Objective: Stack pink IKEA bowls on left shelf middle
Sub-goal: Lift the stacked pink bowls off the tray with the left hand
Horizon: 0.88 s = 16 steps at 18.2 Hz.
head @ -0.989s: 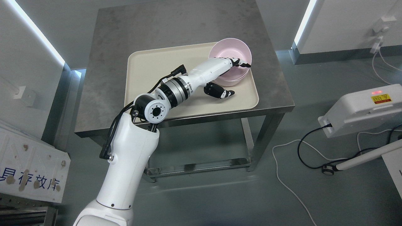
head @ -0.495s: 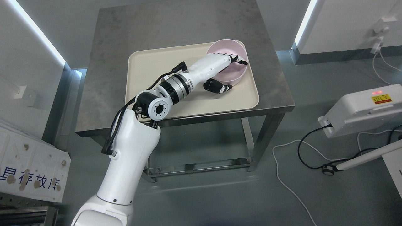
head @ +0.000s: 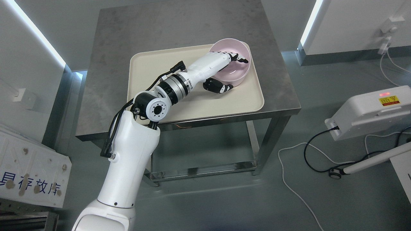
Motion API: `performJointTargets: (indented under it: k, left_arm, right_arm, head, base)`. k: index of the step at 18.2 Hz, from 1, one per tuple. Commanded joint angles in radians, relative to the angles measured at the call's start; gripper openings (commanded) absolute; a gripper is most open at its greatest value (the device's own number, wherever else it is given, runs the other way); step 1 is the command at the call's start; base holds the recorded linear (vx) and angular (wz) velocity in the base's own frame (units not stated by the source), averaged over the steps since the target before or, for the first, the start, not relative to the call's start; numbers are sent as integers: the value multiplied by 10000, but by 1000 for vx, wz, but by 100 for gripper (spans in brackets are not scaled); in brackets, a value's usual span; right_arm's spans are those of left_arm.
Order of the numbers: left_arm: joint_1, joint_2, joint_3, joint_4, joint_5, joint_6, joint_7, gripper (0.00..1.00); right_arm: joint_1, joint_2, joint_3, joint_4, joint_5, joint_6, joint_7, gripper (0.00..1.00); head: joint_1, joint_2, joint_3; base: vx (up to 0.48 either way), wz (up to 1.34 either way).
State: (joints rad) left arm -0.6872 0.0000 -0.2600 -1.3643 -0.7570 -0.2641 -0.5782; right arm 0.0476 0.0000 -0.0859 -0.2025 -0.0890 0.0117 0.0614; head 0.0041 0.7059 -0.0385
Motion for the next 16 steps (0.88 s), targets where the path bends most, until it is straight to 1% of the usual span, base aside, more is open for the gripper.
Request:
performJointTargets:
  k: [1, 4, 8, 14, 16]
  left_arm:
    - [-46, 290, 254, 21, -85, 3, -62, 64]
    - [30, 521, 146, 21, -436, -74, -62, 61]
    - [61, 583, 130, 36, -759, -288, -108, 52]
    - [46, 568, 345, 52, -867, -993, -108, 30]
    - [61, 552, 467, 52, -867, -1147, -108, 25]
  right_arm:
    - [-1, -174, 0, 0, 0, 6, -1, 100]
    - [14, -174, 0, 0, 0, 6, -1, 100]
    - [-1, -174, 0, 0, 0, 6, -1, 100]
    - [-1, -174, 0, 0, 0, 6, -1, 100]
    - [-1, -174, 0, 0, 0, 6, -1, 100]
  head:
    - [0, 0, 0]
    - [0, 0, 0]
    - [0, 0, 0]
    - [0, 0, 0]
    - [0, 0, 0]
  base:
    - [0, 0]
    - [0, 0]
    - [0, 0]
    - [0, 0]
    - [0, 0]
